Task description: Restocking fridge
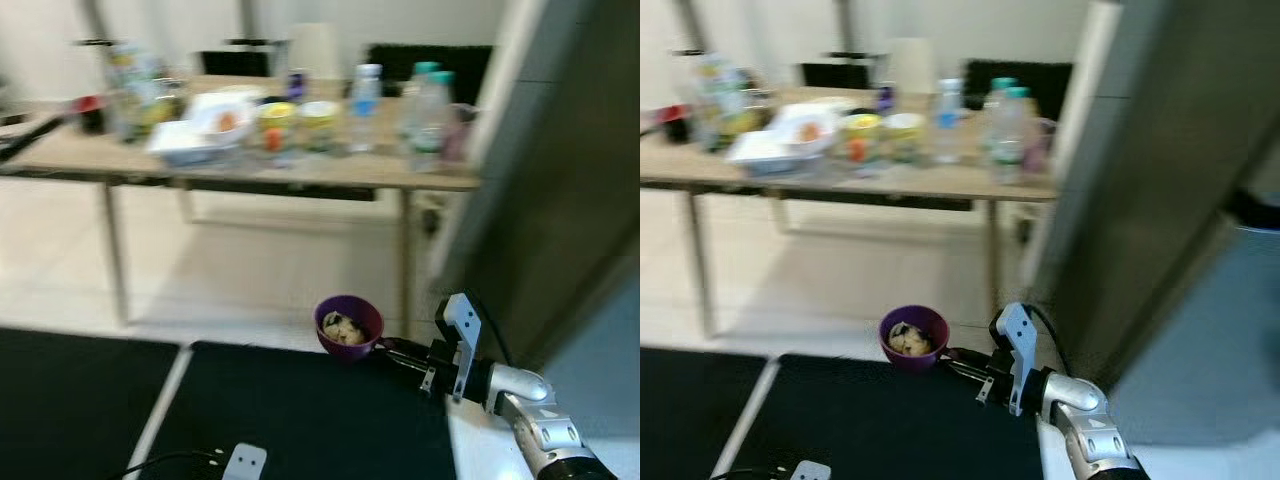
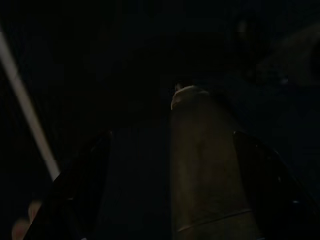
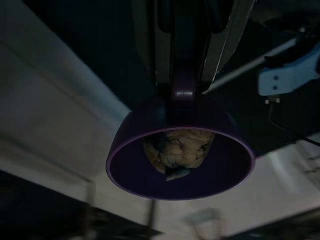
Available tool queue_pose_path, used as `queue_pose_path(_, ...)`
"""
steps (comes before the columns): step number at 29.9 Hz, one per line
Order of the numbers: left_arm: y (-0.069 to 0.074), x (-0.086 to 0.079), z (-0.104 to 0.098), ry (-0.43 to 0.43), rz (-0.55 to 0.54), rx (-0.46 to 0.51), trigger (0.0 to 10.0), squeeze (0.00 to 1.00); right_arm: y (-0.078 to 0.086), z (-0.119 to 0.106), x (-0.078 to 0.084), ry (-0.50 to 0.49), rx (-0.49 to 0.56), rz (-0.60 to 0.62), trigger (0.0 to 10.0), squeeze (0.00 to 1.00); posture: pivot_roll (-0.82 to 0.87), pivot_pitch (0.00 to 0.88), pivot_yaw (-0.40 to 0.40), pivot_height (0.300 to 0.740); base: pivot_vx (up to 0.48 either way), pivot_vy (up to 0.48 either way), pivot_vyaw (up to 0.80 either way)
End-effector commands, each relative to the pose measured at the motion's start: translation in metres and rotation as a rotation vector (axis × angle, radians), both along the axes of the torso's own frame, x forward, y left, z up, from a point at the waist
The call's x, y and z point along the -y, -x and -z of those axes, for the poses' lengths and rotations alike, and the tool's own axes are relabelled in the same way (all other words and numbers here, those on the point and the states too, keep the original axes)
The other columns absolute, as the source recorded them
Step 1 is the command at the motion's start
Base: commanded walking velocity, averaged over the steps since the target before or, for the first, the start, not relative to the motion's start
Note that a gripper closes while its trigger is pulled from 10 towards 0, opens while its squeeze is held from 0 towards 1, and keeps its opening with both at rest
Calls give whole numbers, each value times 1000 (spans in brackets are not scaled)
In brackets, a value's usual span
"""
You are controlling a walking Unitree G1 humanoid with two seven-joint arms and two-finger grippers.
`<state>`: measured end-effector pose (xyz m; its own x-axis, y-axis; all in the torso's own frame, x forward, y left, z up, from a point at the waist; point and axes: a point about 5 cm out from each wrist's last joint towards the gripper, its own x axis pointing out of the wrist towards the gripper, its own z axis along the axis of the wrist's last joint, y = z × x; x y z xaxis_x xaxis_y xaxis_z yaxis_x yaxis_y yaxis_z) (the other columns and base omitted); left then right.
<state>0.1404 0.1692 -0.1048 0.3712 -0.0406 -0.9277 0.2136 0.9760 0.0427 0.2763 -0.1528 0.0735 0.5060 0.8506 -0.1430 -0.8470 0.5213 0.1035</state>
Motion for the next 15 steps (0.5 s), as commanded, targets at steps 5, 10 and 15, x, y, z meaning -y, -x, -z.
queue_pose_path(5, 10, -1, 3, -5, -1, -40, 10000, 0, -1, -1, -6, -14, 15, -14, 10000, 0, -62, 0, -18, 740, 0, 0, -800)
queue_pose_path(10, 9, -2, 3, -10, 4, -36, 10000, 0, -3, -2, -6, -13, 17, -3, 10000, 0, -62, 0, -17, 740, 0, 0, -800)
queue_pose_path(15, 9, -2, 3, -10, 4, -35, 10000, 0, -3, -2, -6, -15, 19, 3, 10000, 0, -61, 0, -17, 740, 0, 0, -800)
